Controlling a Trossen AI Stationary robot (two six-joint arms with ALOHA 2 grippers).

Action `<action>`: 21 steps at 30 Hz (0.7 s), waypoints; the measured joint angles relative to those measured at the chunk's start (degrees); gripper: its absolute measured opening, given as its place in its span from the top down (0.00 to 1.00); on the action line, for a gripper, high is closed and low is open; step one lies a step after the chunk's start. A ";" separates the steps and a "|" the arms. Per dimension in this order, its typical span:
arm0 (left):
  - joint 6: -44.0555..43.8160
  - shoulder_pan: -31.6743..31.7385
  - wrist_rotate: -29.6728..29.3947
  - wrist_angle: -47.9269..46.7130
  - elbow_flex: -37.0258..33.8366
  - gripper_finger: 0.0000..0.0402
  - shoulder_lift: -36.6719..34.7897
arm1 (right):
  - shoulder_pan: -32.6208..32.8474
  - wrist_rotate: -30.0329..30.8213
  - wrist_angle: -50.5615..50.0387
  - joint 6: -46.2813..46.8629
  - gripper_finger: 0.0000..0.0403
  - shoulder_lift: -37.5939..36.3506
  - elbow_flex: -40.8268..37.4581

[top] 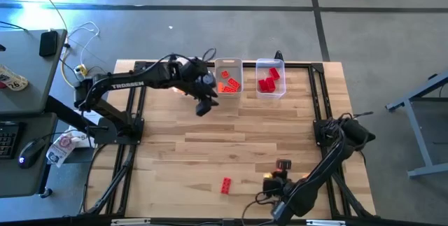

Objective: Sort & place blocks by color
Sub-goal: Put the yellow game piece into the white bin

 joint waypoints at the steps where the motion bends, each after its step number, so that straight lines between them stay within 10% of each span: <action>1: 1.16 -0.66 -0.02 -0.01 0.00 0.56 0.44 | -0.11 2.49 -0.02 1.01 0.87 -0.68 0.16; 21: 11.81 -12.37 0.04 9.57 0.00 0.56 2.06 | -3.55 36.26 -1.71 10.75 0.87 -13.14 0.14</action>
